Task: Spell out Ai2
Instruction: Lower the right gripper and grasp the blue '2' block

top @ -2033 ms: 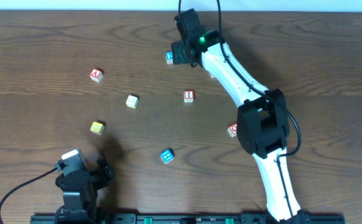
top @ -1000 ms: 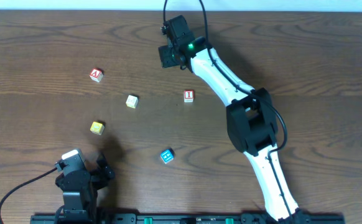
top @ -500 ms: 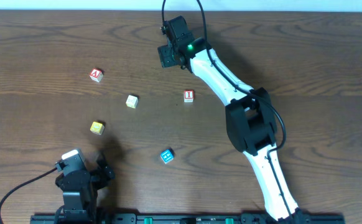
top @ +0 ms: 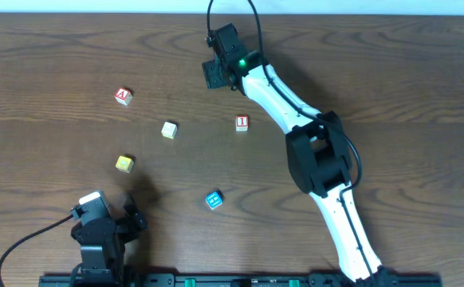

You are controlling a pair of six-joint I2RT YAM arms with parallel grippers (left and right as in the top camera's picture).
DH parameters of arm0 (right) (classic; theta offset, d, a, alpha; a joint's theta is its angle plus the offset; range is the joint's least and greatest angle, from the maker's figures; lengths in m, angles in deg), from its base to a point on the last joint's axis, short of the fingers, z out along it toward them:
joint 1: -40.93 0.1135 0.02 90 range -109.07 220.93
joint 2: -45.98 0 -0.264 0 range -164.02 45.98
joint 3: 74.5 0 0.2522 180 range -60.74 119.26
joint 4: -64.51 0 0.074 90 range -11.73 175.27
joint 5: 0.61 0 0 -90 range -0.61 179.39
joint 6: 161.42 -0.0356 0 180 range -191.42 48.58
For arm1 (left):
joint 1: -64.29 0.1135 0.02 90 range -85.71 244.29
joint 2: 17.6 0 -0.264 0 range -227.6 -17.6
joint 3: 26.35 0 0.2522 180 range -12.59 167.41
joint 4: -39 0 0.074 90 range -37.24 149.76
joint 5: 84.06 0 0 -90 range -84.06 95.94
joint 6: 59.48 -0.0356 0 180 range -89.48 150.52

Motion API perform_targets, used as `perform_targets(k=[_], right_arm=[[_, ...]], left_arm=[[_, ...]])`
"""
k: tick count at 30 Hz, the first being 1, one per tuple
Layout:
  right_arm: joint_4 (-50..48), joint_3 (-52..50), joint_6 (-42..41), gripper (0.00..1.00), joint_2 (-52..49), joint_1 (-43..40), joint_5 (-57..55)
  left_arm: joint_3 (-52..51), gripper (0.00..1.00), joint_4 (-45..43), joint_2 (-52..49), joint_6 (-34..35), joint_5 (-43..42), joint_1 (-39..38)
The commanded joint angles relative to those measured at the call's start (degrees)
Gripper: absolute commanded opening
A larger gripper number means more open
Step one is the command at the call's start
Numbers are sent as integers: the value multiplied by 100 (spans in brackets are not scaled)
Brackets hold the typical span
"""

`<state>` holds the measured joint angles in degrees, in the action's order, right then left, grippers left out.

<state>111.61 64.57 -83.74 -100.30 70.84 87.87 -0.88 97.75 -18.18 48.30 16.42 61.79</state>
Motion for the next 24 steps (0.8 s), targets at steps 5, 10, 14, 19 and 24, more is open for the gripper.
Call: perform_targets(k=[5,10,14,19,24], right_arm=[[-24,122,81,63,-153,2,-42],[-28,122,79,58,-175,2,-42],[-20,122,79,49,-175,2,-44],[-20,122,79,44,-175,2,-42],[-17,122,79,43,-175,2,-42]], left_arm=[[-153,95,120,35,20,-2,26],[-153,95,120,35,20,-2,26],[-153,95,120,35,22,-2,26],[-153,95,120,35,20,-2,26],[-153,95,120,35,20,-2,26]])
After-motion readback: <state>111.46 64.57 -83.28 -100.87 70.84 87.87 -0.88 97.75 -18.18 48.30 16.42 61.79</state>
